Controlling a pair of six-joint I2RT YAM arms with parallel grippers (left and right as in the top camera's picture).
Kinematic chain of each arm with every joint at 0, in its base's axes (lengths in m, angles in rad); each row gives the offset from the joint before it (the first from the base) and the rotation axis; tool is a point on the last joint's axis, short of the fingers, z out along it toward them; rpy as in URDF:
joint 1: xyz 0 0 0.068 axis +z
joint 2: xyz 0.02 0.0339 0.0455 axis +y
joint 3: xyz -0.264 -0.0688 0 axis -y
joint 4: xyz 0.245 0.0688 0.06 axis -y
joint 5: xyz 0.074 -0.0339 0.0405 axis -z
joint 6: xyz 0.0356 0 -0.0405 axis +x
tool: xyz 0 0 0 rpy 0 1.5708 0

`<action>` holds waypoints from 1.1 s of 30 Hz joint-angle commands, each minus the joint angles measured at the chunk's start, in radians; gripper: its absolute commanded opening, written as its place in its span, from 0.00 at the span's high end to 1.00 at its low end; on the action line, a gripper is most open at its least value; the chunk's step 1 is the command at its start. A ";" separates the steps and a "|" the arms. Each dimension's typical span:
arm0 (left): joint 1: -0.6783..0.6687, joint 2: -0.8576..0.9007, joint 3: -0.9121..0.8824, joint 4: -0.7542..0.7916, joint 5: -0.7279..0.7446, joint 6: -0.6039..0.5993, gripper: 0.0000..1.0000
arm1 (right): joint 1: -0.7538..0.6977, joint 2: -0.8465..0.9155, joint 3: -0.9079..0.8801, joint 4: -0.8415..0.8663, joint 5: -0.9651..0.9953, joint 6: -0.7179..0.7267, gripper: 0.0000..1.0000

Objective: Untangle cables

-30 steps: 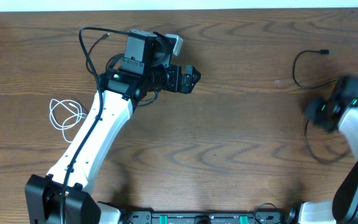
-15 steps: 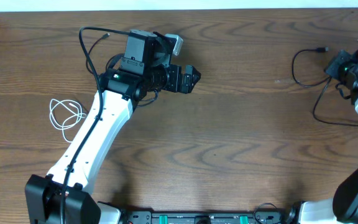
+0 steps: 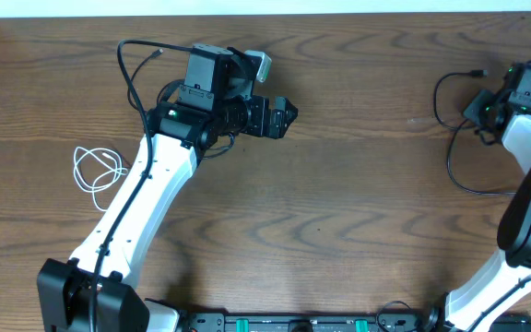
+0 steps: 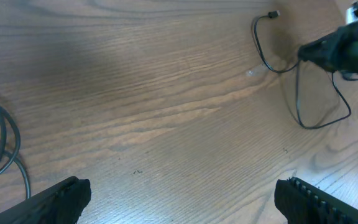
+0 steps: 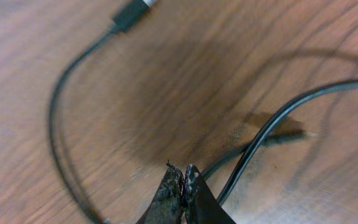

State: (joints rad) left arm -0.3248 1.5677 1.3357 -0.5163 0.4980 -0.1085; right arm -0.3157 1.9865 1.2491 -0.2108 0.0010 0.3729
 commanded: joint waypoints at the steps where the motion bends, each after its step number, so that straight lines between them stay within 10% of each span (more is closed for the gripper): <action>1: 0.000 0.009 0.010 0.000 -0.002 -0.005 0.01 | -0.005 0.053 -0.005 0.010 0.053 0.085 0.95; 4: 0.000 0.009 0.010 0.000 -0.002 -0.005 0.01 | -0.005 0.087 -0.005 0.010 0.064 0.132 0.80; 9: 0.000 0.009 0.010 0.000 -0.002 -0.005 0.01 | -0.005 0.098 0.003 0.017 0.072 0.150 0.01; 27: 0.000 0.009 0.010 0.000 -0.002 -0.005 0.01 | -0.003 -0.145 0.161 -0.243 0.264 0.343 0.01; 33: 0.000 0.009 0.010 0.000 -0.002 -0.005 0.01 | 0.002 -0.045 0.155 -0.412 0.289 0.296 0.21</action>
State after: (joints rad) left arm -0.3248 1.5677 1.3357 -0.5167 0.4980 -0.1085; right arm -0.3157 1.8633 1.4147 -0.5858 0.2359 0.6563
